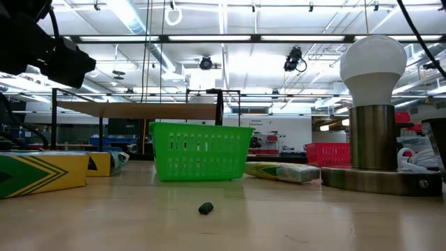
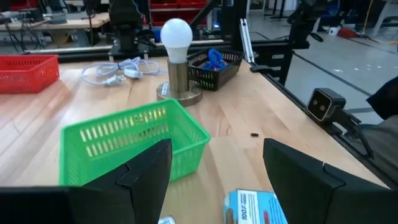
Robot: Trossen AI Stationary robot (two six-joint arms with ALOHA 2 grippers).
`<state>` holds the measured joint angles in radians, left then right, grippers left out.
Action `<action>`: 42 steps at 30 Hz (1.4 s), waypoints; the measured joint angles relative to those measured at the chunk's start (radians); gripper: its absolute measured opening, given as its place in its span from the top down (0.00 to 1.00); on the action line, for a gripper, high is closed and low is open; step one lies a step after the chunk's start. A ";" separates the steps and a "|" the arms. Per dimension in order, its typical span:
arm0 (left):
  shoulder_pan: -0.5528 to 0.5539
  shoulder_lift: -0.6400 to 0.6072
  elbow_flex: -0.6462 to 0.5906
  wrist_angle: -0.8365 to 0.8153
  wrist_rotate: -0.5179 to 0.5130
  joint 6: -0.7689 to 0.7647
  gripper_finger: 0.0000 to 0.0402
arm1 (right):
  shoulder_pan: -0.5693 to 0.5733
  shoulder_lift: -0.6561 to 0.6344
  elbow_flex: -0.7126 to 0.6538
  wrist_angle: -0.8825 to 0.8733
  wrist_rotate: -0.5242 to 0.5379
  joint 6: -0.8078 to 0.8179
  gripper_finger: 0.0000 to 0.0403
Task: Pick & Place Office Desk Supplies
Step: Put the yellow crayon box into the green basket
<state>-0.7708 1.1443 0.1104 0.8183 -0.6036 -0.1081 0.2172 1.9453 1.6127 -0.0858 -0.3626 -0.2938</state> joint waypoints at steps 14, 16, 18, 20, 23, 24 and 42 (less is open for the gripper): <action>0.121 0.201 0.052 -0.076 0.027 -0.232 0.36 | -0.111 0.000 0.000 -0.002 -0.060 0.057 0.69; 0.143 0.218 0.086 -0.171 0.081 -0.270 0.36 | -0.107 0.000 0.000 -0.021 0.005 0.059 0.69; 0.153 0.220 0.132 -0.273 0.111 -0.299 0.36 | -0.093 0.000 0.000 -0.047 0.086 0.052 0.69; 0.156 0.220 0.188 -0.395 0.116 -0.309 0.36 | -0.071 0.000 0.000 -0.069 0.179 0.051 0.69; 0.155 0.217 0.281 -0.596 0.115 -0.326 0.36 | -0.035 -0.008 0.000 -0.122 0.294 0.045 0.69; 0.155 0.216 0.314 -0.667 0.115 -0.337 0.36 | -0.023 -0.010 0.000 -0.132 0.328 0.045 0.69; 0.150 0.281 0.485 -1.103 0.231 -0.550 0.36 | 0.240 -0.072 0.000 -0.629 1.034 0.332 0.69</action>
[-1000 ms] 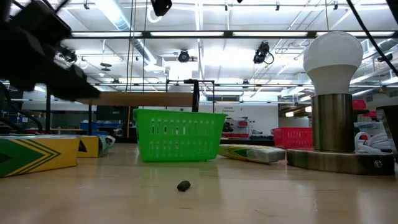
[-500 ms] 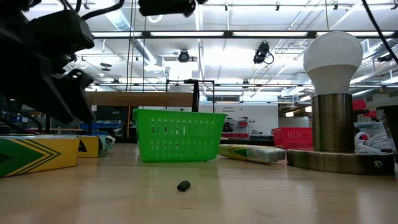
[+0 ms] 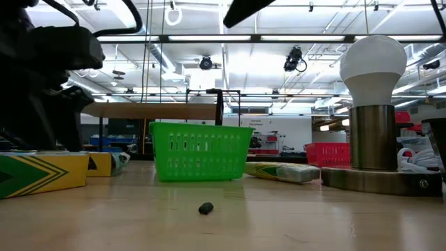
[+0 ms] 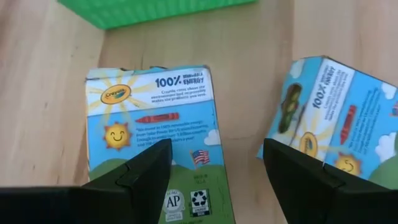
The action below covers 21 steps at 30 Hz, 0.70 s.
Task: Pick & Place Office Desk Supplies
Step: Put the yellow crayon box into the green basket
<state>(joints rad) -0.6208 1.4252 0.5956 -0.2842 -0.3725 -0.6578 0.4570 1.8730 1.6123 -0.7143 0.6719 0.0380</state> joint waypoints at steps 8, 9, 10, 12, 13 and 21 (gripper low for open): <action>-0.016 0.128 0.115 -0.148 -0.077 -0.026 0.36 | 0.038 0.001 0.000 -0.065 0.071 0.104 0.69; -0.017 0.147 0.132 -0.180 -0.105 -0.038 0.36 | 0.041 0.001 0.000 -0.065 0.078 0.110 0.69; -0.017 0.166 0.146 -0.213 -0.131 -0.044 0.36 | 0.045 0.001 0.000 -0.066 0.085 0.113 0.69; -0.014 0.196 0.167 -0.259 -0.174 -0.047 0.38 | 0.051 0.001 0.000 -0.068 0.101 0.115 0.69; -0.013 0.212 0.176 -0.276 -0.187 -0.048 0.39 | 0.052 0.001 0.000 -0.067 0.104 0.115 0.69; -0.014 0.250 0.207 -0.290 -0.243 -0.060 0.74 | 0.052 0.001 0.000 -0.060 0.104 0.116 0.69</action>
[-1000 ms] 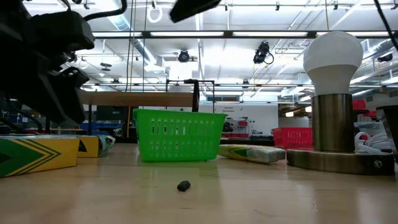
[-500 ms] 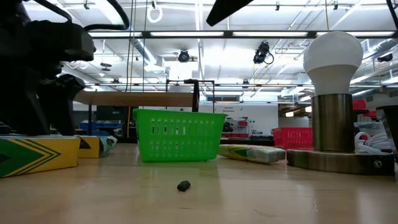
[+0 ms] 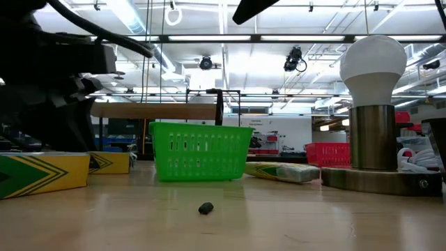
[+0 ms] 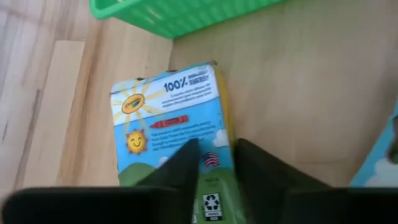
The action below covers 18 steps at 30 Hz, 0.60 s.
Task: Pick & Place Office Desk Supplies
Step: Put the yellow crayon box into the green basket
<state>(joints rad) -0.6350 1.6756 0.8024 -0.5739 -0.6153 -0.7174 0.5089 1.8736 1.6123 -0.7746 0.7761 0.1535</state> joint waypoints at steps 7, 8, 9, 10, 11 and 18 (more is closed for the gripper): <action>-0.001 -0.002 0.002 0.002 -0.010 -0.022 0.99 | 0.000 0.000 0.000 -0.001 -0.002 0.016 0.69; -0.002 -0.002 0.002 0.002 -0.010 -0.028 0.99 | 0.000 0.000 0.000 -0.001 -0.008 0.017 0.69; -0.007 -0.002 0.002 0.001 -0.011 -0.032 0.99 | 0.000 0.000 0.000 -0.001 -0.015 0.019 0.69; -0.013 -0.003 0.003 -0.002 -0.017 -0.037 0.99 | 0.000 0.000 0.000 0.000 -0.019 0.019 0.69; -0.020 -0.002 0.006 -0.009 -0.024 -0.044 0.99 | 0.000 0.000 0.000 -0.001 -0.021 0.025 0.69; -0.062 0.000 0.073 -0.128 -0.022 -0.095 1.00 | 0.005 0.001 0.000 -0.015 -0.024 0.052 0.69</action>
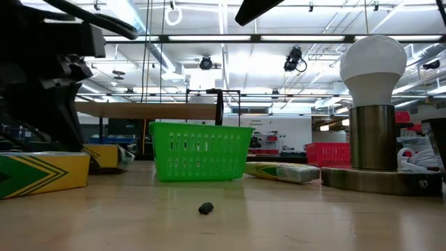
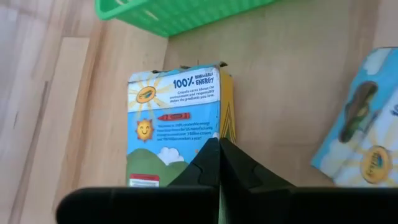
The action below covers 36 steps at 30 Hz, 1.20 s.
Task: Pick & Place Office Desk Supplies
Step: Put the yellow crayon box into the green basket
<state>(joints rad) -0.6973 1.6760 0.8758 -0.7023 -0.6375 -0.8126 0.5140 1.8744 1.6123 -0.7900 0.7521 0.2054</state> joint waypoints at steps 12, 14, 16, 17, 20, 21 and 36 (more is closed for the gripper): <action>-0.030 0.000 0.073 -0.071 -0.030 -0.017 1.00 | 0.006 0.000 0.000 -0.001 -0.048 0.019 0.69; -0.031 -0.001 0.080 -0.090 -0.033 -0.020 1.00 | 0.006 0.001 -0.012 0.018 -0.110 0.015 0.69; -0.037 -0.001 0.084 -0.104 -0.046 -0.028 1.00 | 0.003 0.003 -0.065 0.070 -0.143 -0.007 0.69; -0.038 -0.001 0.085 -0.112 -0.051 -0.033 1.00 | 0.000 0.005 -0.100 0.094 -0.146 -0.019 0.69; -0.048 -0.001 0.093 -0.128 -0.062 -0.042 1.00 | -0.022 0.005 -0.213 0.213 -0.150 -0.039 0.69; -0.050 -0.002 0.096 -0.135 -0.063 -0.044 1.00 | -0.033 0.005 -0.247 0.243 -0.150 -0.039 0.68; -0.063 -0.002 0.272 -0.281 -0.095 0.003 1.00 | -0.084 0.005 -0.327 0.578 -0.151 -0.407 0.37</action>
<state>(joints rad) -0.7605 1.6737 1.1480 -0.9830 -0.7329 -0.8093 0.4295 1.8797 1.2854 -0.2123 0.6013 -0.2011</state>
